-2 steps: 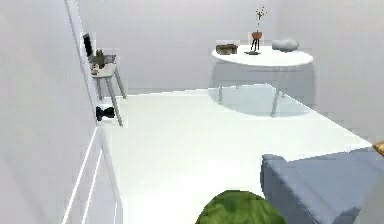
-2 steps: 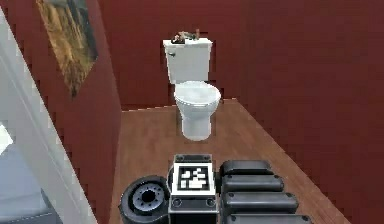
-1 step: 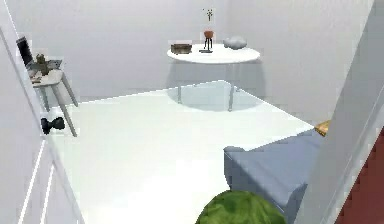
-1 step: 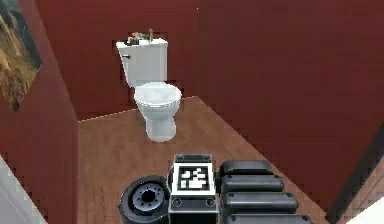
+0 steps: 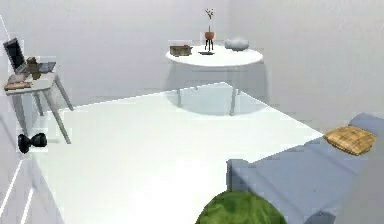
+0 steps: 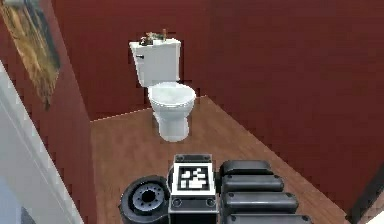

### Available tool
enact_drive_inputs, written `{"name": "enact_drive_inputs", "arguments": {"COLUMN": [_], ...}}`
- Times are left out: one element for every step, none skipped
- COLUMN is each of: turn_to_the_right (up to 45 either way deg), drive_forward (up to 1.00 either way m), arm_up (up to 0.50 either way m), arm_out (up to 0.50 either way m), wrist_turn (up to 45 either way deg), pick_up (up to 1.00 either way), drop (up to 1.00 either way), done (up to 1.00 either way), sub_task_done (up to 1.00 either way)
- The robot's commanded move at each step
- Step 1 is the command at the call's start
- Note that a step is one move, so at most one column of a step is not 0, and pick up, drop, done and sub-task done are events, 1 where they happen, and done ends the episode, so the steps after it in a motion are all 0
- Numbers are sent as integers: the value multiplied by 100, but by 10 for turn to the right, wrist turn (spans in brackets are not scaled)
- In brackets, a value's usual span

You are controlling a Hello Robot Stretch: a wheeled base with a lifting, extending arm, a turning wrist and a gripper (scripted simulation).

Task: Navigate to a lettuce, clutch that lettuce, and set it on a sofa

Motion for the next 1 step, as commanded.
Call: {"name": "enact_drive_inputs", "arguments": {"turn_to_the_right": [-120], "drive_forward": [0], "arm_up": [0], "arm_out": [0], "wrist_turn": [0], "pick_up": [0], "drop": [0], "done": [0], "sub_task_done": [0]}}
